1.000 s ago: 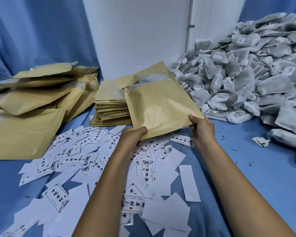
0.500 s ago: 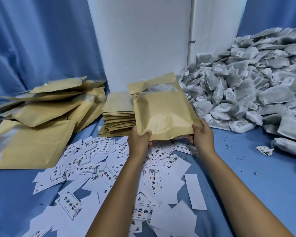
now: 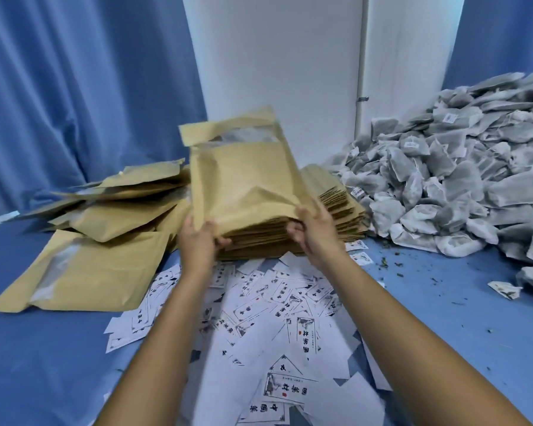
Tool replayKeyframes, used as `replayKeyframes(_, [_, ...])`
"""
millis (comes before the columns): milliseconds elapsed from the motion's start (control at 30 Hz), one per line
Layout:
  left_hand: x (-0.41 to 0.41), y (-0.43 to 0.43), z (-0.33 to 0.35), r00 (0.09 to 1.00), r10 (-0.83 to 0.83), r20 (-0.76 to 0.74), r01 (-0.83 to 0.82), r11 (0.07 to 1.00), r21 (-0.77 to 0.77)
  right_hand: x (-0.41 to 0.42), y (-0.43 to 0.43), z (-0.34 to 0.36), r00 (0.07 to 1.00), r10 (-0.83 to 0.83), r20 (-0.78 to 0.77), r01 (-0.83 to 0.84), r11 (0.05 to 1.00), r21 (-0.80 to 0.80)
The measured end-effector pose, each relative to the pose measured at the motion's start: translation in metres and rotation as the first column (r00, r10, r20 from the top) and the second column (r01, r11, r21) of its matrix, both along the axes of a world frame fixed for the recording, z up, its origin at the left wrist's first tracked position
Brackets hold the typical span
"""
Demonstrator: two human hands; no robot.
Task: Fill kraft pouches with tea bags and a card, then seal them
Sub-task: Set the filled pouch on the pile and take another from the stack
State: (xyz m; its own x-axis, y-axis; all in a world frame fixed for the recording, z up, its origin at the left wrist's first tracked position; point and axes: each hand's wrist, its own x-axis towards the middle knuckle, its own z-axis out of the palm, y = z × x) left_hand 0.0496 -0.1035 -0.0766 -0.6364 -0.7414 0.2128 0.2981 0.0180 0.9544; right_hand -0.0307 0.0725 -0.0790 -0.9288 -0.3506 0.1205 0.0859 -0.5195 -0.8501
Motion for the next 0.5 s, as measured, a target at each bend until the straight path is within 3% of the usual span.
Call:
replayKeyframes(33, [0.003,-0.021,0.011,0.998,0.032,-0.06,-0.025,0.993,0.117,-0.001,-0.013,0.011,0.985,0.165,-0.052,-0.164,0.986,0.017])
replayKeyframes(100, [0.012,-0.062,0.029,0.99,-0.067,-0.127,0.102,0.951,0.291,-0.006,-0.034,0.024,0.914,0.357,-0.192,-0.297,0.912,0.281])
replayKeyframes(133, [0.017,-0.075,0.032,0.981,-0.179,-0.076,0.194,0.93,0.311,-0.01,-0.041,0.027,0.886,0.383,-0.261,-0.22,0.844,0.49])
replayKeyframes(167, [0.021,-0.081,0.033,0.955,-0.286,0.078,0.254,0.925,0.283,-0.017,-0.043,0.025,0.853,0.376,-0.361,-0.024,0.72,0.694])
replayKeyframes(200, [0.023,-0.082,0.03,0.904,-0.335,0.267,0.276,0.932,0.237,-0.025,-0.042,0.021,0.797,0.381,-0.468,0.225,0.532,0.817])
replayKeyframes(267, [0.02,-0.08,0.017,0.85,-0.242,0.469,0.2,0.97,0.138,-0.042,-0.036,0.009,0.679,0.47,-0.564,0.556,0.171,0.813])
replayKeyframes(333, [0.017,-0.077,0.008,0.849,-0.215,0.484,0.172,0.976,0.132,-0.055,-0.029,-0.007,0.647,0.528,-0.55,0.666,-0.041,0.745])
replayKeyframes(400, [0.012,-0.07,0.002,0.822,-0.294,0.487,0.227,0.955,0.193,-0.065,-0.024,-0.018,0.664,0.536,-0.52,0.684,-0.156,0.712])
replayKeyframes(500, [0.003,-0.061,-0.007,0.789,-0.291,0.541,0.279,0.954,0.106,-0.077,-0.016,-0.026,0.696,0.536,-0.478,0.675,-0.26,0.691])
